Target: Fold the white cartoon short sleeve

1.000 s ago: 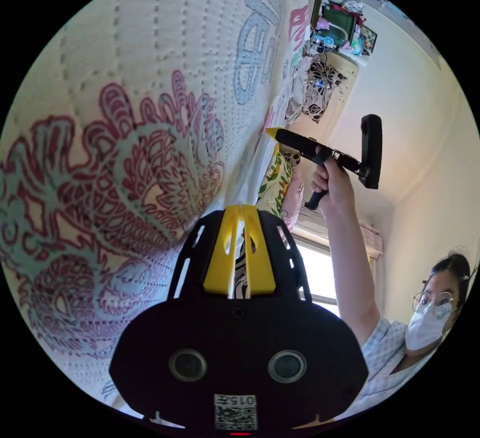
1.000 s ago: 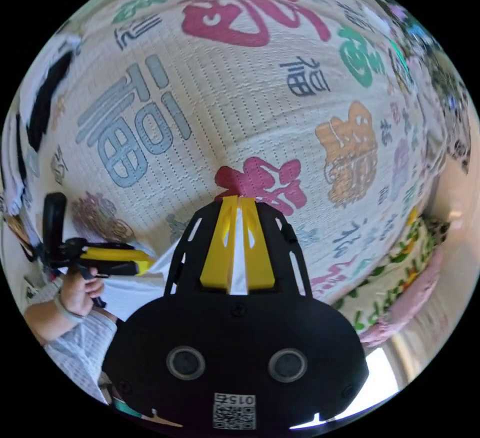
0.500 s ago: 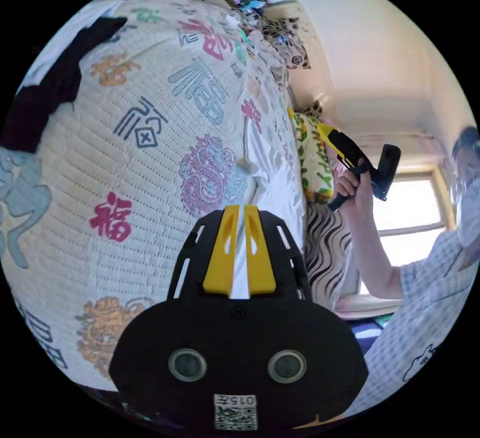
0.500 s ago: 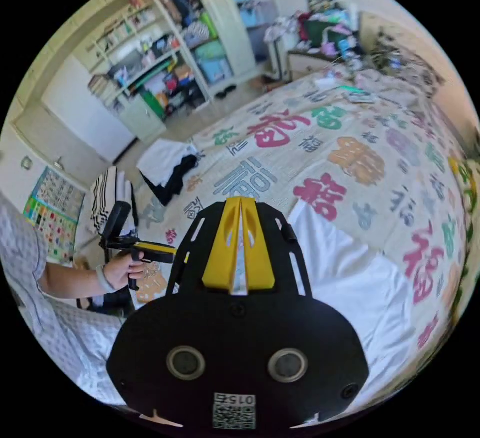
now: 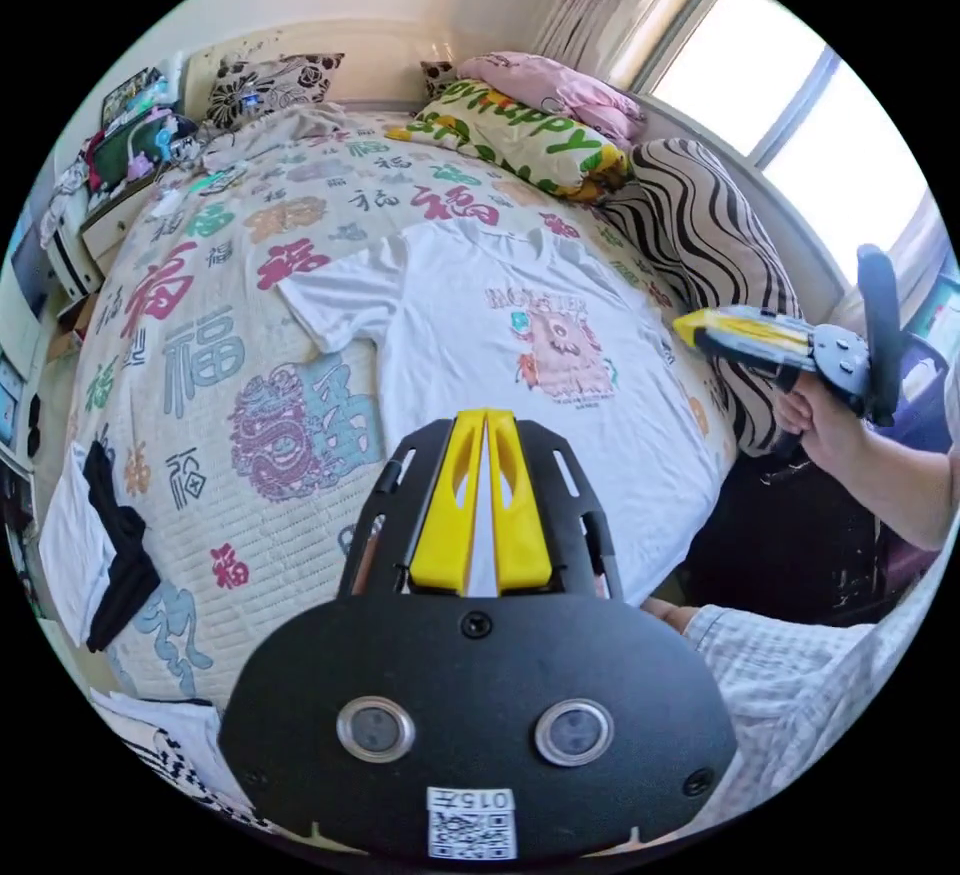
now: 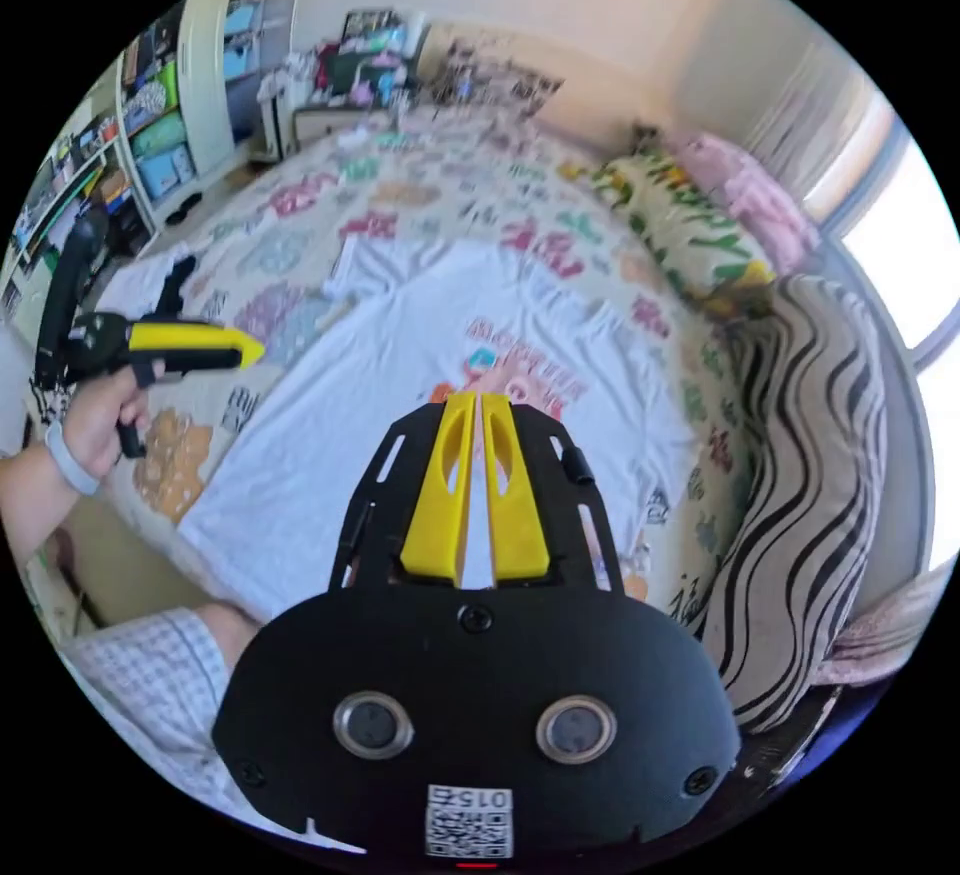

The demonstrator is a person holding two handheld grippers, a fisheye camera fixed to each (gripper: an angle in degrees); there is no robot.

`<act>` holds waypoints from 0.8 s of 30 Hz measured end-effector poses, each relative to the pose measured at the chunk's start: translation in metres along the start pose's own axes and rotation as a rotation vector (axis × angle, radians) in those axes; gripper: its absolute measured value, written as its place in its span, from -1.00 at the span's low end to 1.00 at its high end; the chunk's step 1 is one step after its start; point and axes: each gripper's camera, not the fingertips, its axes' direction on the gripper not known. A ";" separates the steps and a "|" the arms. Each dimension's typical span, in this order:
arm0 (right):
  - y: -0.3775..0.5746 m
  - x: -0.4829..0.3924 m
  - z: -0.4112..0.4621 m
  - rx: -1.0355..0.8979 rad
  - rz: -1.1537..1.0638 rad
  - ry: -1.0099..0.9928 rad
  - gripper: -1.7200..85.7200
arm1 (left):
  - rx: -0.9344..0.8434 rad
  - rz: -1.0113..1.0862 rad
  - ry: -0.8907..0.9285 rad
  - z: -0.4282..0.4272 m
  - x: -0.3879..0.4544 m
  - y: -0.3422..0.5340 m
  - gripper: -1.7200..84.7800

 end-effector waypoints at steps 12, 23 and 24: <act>0.087 0.013 -0.046 0.240 -0.024 -0.057 -0.78 | 0.372 0.208 -0.118 0.025 0.204 -0.009 -0.98; 0.170 0.094 -0.047 0.311 0.118 0.223 -0.97 | 0.339 0.211 -0.038 0.121 0.281 -0.055 -0.97; 0.179 0.109 -0.044 0.306 0.159 0.238 -0.98 | 0.316 0.202 -0.029 0.136 0.288 -0.065 -0.97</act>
